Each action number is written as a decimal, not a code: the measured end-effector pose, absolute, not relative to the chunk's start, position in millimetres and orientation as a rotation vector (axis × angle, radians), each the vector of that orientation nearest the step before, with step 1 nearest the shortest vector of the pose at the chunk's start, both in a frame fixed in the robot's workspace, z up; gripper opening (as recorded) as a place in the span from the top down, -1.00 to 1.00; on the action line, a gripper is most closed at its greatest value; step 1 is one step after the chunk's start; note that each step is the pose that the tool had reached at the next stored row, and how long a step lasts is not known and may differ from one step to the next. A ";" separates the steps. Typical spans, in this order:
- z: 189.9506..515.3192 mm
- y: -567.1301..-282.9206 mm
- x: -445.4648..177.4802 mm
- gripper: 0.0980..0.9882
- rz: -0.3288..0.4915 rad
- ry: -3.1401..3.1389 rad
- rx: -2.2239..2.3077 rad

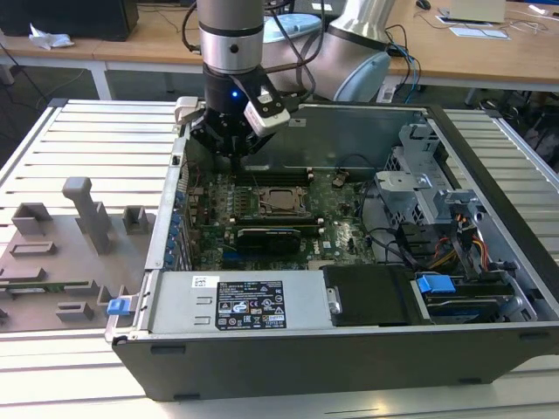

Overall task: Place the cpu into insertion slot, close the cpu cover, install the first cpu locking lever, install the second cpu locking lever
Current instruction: 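Install the first cpu locking lever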

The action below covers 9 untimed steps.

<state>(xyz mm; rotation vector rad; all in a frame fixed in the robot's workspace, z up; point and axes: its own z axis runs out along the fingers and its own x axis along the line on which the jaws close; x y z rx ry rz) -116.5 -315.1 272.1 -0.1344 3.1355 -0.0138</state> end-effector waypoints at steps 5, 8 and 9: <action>268.5 -315.0 -124.7 0.98 -0.014 3.135 -0.134; 265.8 -313.8 -125.5 0.98 -0.017 3.137 -0.136; 264.5 -312.2 -125.4 0.98 -0.015 3.136 -0.135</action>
